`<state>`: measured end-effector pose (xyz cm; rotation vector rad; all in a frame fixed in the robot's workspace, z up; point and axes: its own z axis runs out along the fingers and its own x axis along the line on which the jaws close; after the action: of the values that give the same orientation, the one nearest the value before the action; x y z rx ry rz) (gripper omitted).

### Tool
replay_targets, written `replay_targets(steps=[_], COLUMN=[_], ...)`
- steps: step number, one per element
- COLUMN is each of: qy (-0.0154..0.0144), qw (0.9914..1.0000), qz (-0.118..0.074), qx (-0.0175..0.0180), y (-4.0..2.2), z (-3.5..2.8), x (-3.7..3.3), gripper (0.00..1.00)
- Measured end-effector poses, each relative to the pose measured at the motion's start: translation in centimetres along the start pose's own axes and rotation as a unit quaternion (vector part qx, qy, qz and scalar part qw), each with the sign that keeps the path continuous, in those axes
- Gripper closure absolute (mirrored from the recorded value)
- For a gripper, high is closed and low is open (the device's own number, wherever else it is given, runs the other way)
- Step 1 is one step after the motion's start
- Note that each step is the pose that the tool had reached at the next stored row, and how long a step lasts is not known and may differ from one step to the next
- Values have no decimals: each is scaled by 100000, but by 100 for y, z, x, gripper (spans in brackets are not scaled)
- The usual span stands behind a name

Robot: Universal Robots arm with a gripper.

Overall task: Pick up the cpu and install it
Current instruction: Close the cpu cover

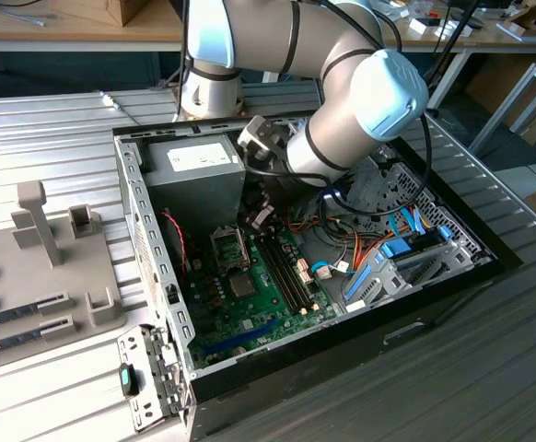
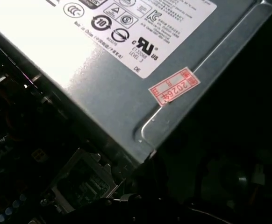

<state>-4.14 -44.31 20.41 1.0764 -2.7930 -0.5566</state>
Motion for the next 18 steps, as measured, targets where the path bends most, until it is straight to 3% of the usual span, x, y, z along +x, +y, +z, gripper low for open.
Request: replay_targets(steps=[7,11,18], qy=[-1098,-1935,-2588], qw=[99985,99953,99916], qz=[-366,-667,-880], qx=[-1297,-2290,-3055], y=[-56,-71,-139], z=[-18,-3,5], x=[75,91,149], gripper=[89,89,89])
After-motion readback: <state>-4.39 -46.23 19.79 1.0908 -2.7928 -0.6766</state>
